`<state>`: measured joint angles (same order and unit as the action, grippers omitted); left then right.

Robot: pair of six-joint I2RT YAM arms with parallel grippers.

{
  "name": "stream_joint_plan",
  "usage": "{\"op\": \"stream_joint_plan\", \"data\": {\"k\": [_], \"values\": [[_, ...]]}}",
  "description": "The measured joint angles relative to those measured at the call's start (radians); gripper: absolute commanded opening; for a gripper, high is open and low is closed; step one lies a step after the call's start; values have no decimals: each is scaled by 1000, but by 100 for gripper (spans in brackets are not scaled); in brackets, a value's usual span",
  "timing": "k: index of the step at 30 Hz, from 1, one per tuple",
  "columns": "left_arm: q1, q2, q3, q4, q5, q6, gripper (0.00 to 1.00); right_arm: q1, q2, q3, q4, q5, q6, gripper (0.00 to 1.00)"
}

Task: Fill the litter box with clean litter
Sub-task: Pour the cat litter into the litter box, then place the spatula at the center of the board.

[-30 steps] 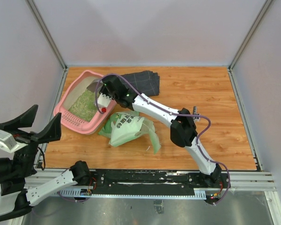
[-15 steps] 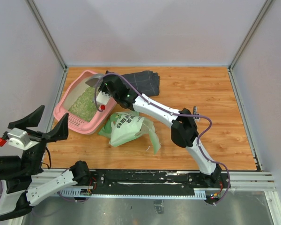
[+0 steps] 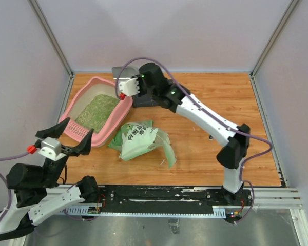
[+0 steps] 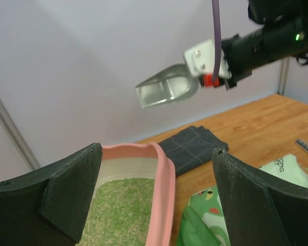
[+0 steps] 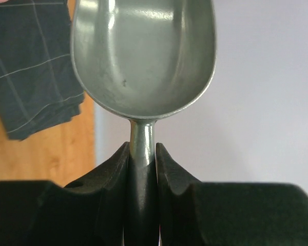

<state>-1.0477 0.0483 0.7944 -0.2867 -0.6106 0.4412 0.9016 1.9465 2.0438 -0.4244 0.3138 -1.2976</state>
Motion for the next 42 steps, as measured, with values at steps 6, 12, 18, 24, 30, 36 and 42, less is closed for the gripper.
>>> {"op": "stream_joint_plan", "data": {"k": [6,12,18,24,30,36,42], "values": [[0,119,-35,-35,74,-17,84,-98,-209,-203,-84,-28,373,1],[0,236,-53,-65,222,-56,72,-163,-309,-443,-142,-69,703,1],[0,320,-54,-67,322,-127,67,-283,-379,-637,-175,-126,938,1],[0,409,-48,-63,374,-195,67,-415,-439,-732,-158,-145,1049,1],[0,493,-47,-32,428,-227,66,-517,-418,-753,-86,-177,1110,3],[0,557,-47,-18,509,-221,67,-592,-279,-741,20,-194,1153,4],[-1,566,-47,-21,636,-212,54,-624,-74,-647,81,-211,1162,5]]}}
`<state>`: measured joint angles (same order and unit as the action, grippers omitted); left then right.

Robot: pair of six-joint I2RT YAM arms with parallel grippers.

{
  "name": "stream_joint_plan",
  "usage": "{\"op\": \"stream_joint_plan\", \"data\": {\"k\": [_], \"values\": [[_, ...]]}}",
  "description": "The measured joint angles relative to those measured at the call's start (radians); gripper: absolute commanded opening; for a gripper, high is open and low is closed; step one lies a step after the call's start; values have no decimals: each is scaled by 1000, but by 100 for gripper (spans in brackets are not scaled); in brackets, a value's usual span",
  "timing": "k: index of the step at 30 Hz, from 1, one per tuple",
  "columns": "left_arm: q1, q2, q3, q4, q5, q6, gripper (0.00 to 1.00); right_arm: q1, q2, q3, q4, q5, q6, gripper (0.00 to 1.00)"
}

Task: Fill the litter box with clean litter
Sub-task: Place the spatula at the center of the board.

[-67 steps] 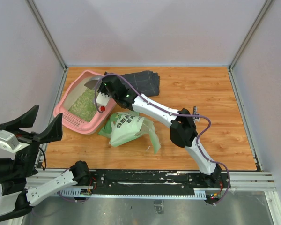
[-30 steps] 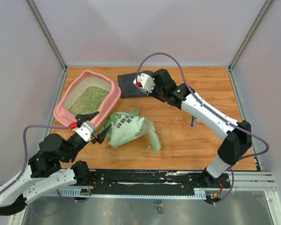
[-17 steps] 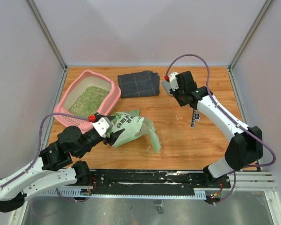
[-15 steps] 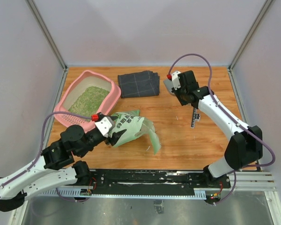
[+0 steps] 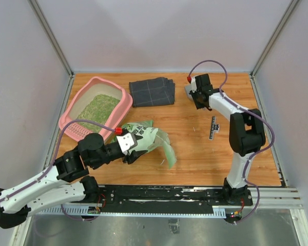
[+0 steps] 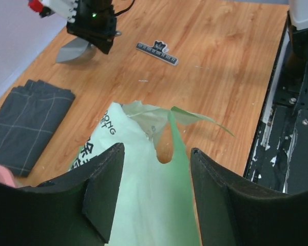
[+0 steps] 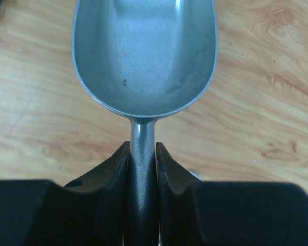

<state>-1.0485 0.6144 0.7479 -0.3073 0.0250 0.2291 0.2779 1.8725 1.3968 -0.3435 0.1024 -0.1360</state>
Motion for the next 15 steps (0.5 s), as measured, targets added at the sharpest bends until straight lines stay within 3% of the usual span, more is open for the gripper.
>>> {"op": "stream_joint_plan", "data": {"k": [3,6,12,15], "values": [[0,1,0,-11,39,-9,43,-5,65,31,42,3,6,7],[0,1,0,-25,65,-13,42,-8,104,37,94,6,9,9],[0,-10,-2,-56,83,-13,58,-12,180,70,141,23,12,12],[0,-11,-3,-69,83,-17,63,-15,196,72,146,29,18,19]]}}
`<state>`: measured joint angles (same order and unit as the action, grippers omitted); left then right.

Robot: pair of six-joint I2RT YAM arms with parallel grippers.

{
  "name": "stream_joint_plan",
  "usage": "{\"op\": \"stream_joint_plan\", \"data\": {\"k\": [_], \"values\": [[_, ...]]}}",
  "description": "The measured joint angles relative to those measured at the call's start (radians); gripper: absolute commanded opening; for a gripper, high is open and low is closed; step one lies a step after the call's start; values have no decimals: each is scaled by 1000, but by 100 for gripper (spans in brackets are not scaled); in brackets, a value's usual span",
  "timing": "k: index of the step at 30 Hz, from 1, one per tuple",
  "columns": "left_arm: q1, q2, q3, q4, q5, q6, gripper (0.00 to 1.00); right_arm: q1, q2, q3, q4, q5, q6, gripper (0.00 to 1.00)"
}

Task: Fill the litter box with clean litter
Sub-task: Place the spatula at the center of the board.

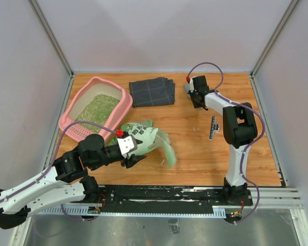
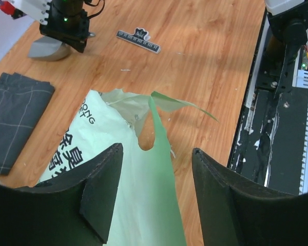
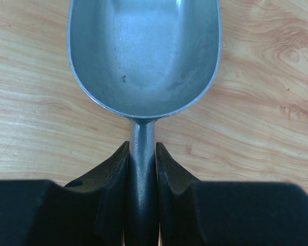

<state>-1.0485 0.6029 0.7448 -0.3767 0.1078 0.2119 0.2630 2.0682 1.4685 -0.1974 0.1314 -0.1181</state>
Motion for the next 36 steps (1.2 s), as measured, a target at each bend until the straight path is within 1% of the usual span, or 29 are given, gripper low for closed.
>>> {"op": "stream_joint_plan", "data": {"k": [4,7,9,10,12,14,15,16,17,20,22,26,28,30,32,36], "values": [[0,11,0,-12,6,1,64,-10,2,18,-6,10,12,31],[0,42,0,-28,-3,8,65,-20,1,27,-9,15,18,42],[0,58,0,-34,-17,16,60,-23,-6,27,-14,16,19,50],[0,68,0,-38,-23,21,56,-23,-14,25,-18,14,17,54],[0,78,-1,-43,-42,33,42,-23,-45,17,-28,5,13,61],[0,84,-1,-45,-62,51,25,-23,-98,2,-49,-18,4,67],[0,88,-1,-45,-72,67,14,-23,-137,-7,-63,-40,-3,69],[0,90,-1,-45,-79,68,4,-23,-168,-12,-71,-56,-8,71],[0,94,-1,-45,-87,82,1,-23,-206,-21,-76,-77,-14,74],[0,100,-1,-45,-103,114,0,-23,-352,-86,-89,-156,-36,78],[0,100,1,-45,-110,130,0,-20,-454,-141,-95,-225,-50,79],[0,112,36,-44,-127,151,0,3,-684,-299,-75,-399,-79,83],[0,113,56,-44,-150,158,0,48,-787,-370,-48,-454,-100,85],[0,106,62,-40,-173,162,0,127,-880,-430,-14,-508,-123,90],[0,90,62,-38,-193,168,0,206,-940,-467,23,-556,-139,92],[0,62,62,-38,-223,177,0,352,-1032,-568,117,-621,-198,93]]}}
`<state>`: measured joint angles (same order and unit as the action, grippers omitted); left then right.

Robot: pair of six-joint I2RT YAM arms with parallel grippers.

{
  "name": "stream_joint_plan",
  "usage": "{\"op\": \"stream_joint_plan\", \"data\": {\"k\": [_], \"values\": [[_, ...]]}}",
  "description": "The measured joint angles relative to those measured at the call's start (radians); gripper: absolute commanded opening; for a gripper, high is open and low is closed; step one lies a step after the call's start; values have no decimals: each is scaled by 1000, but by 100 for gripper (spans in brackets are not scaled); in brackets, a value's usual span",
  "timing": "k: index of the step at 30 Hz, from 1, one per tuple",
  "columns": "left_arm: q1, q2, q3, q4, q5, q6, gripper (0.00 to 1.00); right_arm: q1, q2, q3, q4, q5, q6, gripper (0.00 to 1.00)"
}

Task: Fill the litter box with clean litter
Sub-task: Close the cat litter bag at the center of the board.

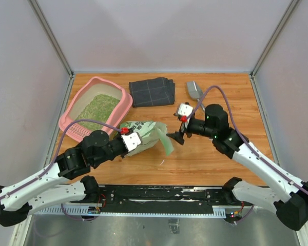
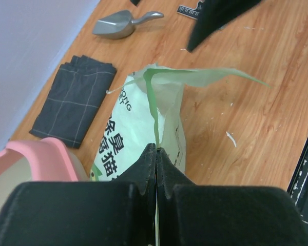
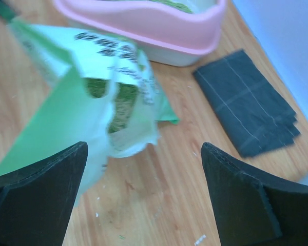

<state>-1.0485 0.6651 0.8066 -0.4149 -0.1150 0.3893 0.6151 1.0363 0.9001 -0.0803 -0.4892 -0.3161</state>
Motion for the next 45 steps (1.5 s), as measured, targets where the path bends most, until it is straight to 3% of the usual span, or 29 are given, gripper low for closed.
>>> {"op": "stream_joint_plan", "data": {"k": [8,17,25,29,33,37,40,45], "values": [[0,-31,0,-13,-2,-1,0,79,-42,-248,196,-106,-180,93],[0,-55,7,-44,15,0,0,85,89,-173,275,-117,-325,95],[0,-55,7,-45,20,0,0,117,155,-108,263,-159,-382,89],[0,-55,7,-45,20,1,0,124,182,-105,233,-192,-403,79],[0,-55,7,-46,23,4,0,125,222,-78,208,-209,-415,63],[0,-55,7,-46,27,4,0,125,241,-43,192,-223,-423,24],[0,-55,7,-45,32,3,0,126,236,-39,179,-228,-419,2],[0,-44,15,-40,41,5,0,129,168,-43,117,-188,-414,1]]}}
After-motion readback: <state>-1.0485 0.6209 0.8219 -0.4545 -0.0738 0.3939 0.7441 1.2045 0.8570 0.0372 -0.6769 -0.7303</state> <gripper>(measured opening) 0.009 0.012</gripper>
